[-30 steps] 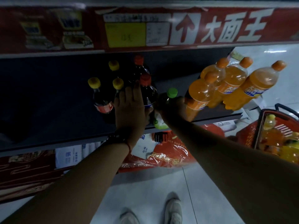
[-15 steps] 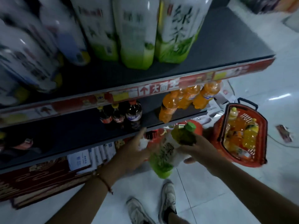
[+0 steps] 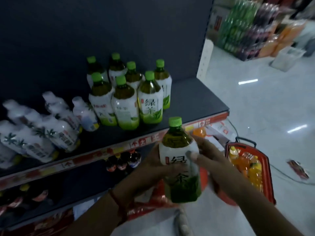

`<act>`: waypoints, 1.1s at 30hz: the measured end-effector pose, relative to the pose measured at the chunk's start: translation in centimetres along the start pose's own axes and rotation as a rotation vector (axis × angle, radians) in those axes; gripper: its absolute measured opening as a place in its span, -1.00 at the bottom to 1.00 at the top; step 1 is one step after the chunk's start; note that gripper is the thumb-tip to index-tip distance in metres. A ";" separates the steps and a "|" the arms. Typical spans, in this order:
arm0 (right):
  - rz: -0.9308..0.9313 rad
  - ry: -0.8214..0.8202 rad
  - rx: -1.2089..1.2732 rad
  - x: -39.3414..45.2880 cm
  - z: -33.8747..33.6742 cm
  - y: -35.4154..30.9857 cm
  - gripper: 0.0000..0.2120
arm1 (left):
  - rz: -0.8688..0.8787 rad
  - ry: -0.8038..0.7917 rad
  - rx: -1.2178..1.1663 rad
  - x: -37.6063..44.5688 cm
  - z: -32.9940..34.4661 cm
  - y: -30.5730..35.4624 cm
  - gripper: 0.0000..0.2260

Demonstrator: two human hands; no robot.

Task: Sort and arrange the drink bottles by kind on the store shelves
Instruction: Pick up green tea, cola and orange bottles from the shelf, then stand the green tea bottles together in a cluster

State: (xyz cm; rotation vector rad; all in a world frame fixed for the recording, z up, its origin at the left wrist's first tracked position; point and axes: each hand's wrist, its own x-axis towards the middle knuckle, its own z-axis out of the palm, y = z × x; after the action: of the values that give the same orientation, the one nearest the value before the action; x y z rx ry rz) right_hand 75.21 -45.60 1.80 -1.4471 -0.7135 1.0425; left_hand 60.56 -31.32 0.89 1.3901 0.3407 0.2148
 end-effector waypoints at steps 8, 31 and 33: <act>-0.194 -0.114 -0.263 8.8 -7.4 -3.6 -0.37 | 0.132 0.303 0.278 11.2 2.0 3.8 -0.31; -0.367 0.010 -0.550 23.5 -10.5 1.7 -0.35 | -0.168 0.901 1.628 11.7 -7.9 2.9 -0.14; -0.372 0.132 -0.626 22.9 -9.9 2.4 -0.38 | -0.112 0.859 1.499 11.2 -7.9 3.2 -0.25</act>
State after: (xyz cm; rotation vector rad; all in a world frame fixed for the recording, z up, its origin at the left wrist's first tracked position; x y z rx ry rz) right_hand 93.32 -30.05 -5.67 -1.7938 -1.2268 0.4397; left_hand 68.36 -19.65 1.74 2.6850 1.4976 0.5118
